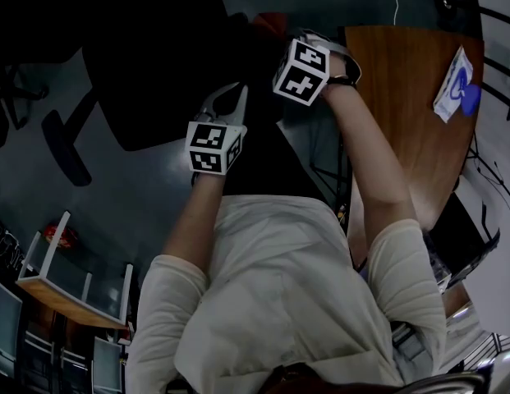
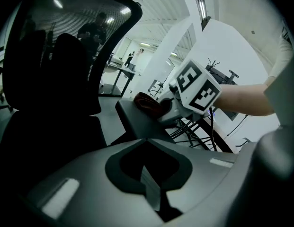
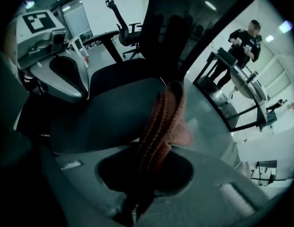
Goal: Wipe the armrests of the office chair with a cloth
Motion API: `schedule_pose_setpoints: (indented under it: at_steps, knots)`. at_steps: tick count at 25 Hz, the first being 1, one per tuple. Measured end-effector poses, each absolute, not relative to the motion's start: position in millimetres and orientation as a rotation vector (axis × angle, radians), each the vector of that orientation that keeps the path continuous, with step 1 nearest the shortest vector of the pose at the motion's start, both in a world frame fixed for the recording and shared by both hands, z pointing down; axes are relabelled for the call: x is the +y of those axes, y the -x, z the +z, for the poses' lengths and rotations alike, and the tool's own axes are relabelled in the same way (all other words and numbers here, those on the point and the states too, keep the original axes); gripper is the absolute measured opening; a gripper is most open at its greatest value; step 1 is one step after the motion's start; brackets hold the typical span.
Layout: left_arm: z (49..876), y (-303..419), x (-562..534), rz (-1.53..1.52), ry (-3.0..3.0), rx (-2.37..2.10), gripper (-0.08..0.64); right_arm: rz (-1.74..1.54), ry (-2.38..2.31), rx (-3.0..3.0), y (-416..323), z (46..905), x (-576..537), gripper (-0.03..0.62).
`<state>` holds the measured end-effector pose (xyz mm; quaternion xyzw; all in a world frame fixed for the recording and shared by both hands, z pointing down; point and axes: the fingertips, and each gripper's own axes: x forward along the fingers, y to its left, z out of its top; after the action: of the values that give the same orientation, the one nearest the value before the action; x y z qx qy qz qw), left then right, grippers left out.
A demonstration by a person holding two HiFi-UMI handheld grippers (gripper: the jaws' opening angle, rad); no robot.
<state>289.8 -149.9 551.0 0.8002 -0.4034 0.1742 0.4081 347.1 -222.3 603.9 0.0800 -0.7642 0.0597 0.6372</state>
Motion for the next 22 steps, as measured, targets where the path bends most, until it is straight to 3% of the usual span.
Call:
schedule_pose_setpoints:
  at_steps: [22]
  knots:
    - [550.7, -284.4, -156.9, 0.398, -2.05, -1.099, 0.018, 0.366, -0.303, -1.849, -365.2, 603.0, -77.1, 0.046]
